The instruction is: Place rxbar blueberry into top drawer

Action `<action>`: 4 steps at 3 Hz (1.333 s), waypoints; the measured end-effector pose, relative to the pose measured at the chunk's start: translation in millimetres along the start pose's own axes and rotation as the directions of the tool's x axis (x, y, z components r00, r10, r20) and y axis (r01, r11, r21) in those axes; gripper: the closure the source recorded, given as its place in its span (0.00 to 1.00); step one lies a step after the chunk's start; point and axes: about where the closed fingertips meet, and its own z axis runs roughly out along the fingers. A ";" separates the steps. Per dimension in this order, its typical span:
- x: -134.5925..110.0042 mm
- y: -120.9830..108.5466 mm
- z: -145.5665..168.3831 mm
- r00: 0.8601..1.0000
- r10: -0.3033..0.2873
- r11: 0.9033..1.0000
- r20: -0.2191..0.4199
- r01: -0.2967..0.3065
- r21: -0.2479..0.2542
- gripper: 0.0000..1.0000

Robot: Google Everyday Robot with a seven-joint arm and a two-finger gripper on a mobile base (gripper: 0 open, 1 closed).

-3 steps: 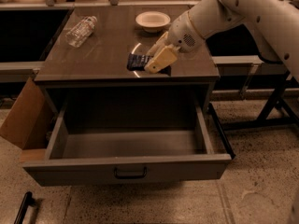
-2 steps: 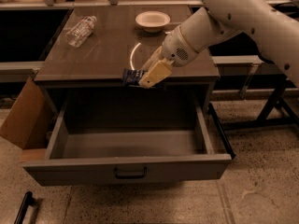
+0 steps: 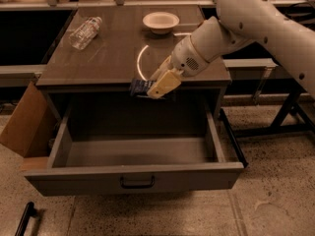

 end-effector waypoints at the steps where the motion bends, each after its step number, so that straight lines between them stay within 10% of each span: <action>1: 31.9 7.2 23.9 0.998 0.061 0.998 -0.030 -0.062 -0.021 1.00; 4: 108.2 6.9 99.2 0.980 0.195 0.979 -0.047 -0.197 -0.047 1.00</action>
Offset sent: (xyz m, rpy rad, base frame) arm -0.0351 -0.0177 -0.1299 -0.0153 0.2089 -0.1252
